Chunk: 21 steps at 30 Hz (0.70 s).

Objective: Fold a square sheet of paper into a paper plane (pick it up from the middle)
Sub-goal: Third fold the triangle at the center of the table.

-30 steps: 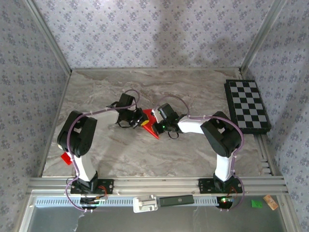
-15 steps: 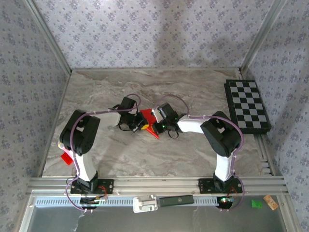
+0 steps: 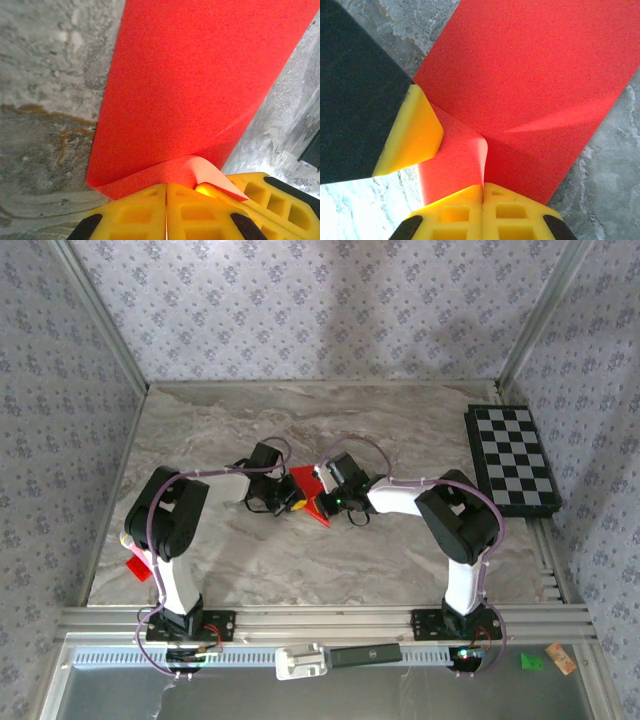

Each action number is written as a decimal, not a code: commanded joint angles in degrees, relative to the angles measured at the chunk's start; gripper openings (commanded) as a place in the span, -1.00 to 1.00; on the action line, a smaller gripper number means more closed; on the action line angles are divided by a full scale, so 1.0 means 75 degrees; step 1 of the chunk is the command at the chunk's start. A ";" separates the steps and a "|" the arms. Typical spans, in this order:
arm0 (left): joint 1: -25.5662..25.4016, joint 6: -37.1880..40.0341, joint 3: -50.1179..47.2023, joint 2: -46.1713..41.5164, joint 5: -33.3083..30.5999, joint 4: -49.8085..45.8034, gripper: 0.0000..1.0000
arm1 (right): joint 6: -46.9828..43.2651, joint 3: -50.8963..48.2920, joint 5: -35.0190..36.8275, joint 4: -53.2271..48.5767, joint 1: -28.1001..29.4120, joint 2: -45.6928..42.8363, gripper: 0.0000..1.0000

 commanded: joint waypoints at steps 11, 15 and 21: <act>-0.0042 0.0076 -0.0032 0.0392 -0.0164 -0.0368 -0.85 | 0.0219 0.0243 0.0179 -0.0538 -0.0071 0.0180 -0.86; -0.0044 0.0111 -0.0042 0.0432 -0.0286 -0.0577 -0.87 | 0.0429 0.0556 0.0127 -0.0798 -0.0084 -0.0046 -0.75; -0.0038 0.0147 -0.0065 0.0524 -0.0391 -0.0715 -0.91 | 0.0830 0.0944 0.0493 -0.1589 -0.0199 -0.0652 -0.39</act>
